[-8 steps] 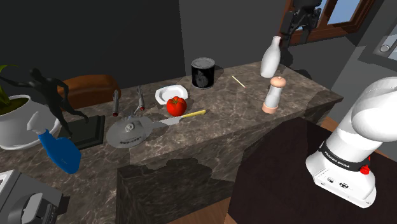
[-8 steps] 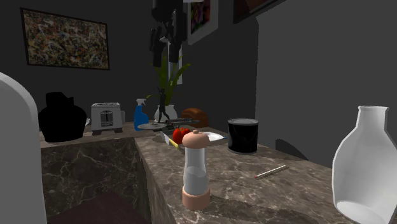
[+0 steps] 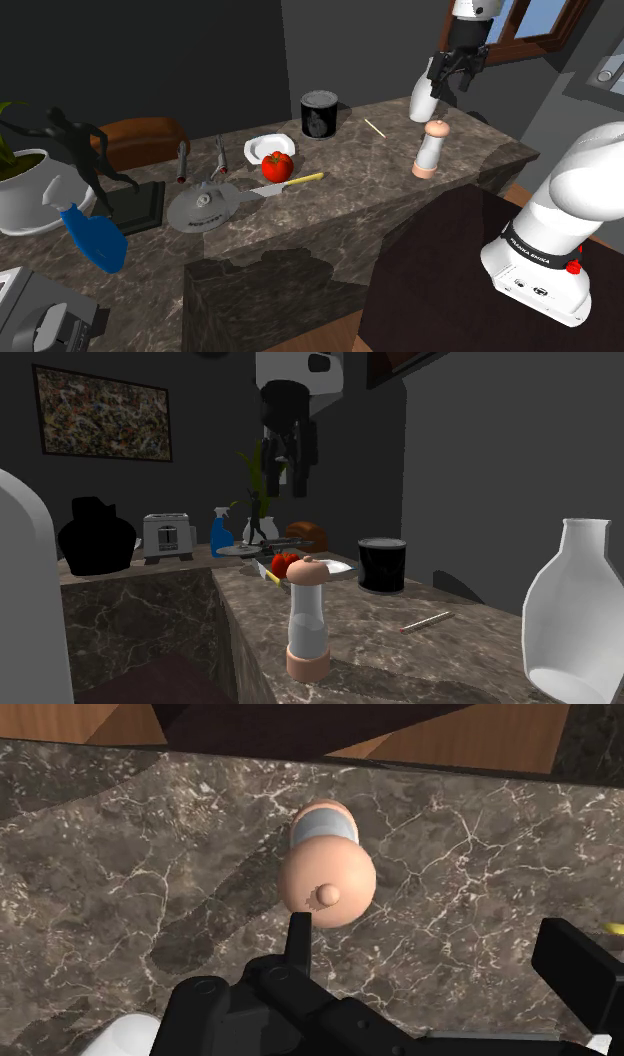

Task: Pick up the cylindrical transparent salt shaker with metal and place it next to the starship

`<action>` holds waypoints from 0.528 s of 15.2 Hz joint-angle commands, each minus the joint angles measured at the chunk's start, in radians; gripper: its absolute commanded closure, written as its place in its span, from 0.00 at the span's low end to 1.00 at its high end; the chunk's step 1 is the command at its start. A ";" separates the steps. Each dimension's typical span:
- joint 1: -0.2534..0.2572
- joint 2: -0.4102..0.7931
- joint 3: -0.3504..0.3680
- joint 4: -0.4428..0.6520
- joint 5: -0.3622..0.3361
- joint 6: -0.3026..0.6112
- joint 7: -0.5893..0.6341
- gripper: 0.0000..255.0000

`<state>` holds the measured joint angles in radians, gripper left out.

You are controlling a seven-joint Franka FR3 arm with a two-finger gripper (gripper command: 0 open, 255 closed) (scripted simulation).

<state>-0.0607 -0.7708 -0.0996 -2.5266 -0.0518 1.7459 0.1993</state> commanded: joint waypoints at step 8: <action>-0.075 0.096 -0.050 -0.182 -0.059 0.358 0.044 0.00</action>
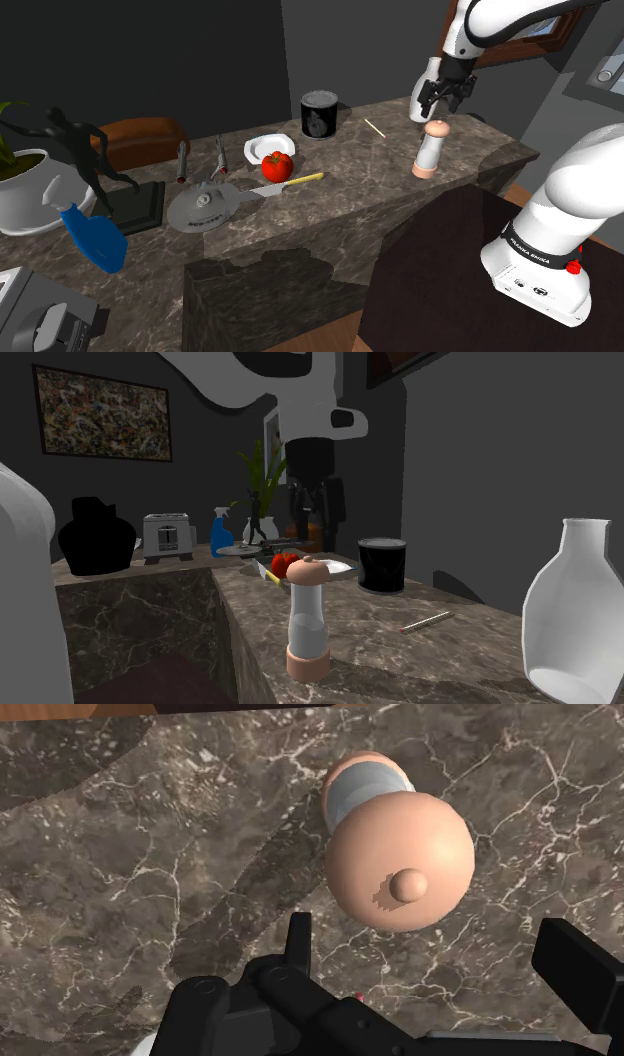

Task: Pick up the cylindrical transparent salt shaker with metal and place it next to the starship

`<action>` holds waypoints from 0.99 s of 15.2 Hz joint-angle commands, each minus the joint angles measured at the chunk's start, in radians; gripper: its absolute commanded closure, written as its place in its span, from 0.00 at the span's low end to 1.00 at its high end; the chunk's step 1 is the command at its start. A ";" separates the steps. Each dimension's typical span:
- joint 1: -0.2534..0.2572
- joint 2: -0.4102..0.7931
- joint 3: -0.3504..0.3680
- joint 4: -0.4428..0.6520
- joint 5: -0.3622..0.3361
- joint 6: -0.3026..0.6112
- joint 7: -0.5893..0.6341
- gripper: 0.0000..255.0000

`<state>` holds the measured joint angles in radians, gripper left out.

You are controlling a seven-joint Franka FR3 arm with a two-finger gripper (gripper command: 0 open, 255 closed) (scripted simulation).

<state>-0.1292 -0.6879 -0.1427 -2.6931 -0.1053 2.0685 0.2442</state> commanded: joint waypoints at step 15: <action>-0.007 0.065 -0.016 -0.073 -0.012 0.145 0.000 1.00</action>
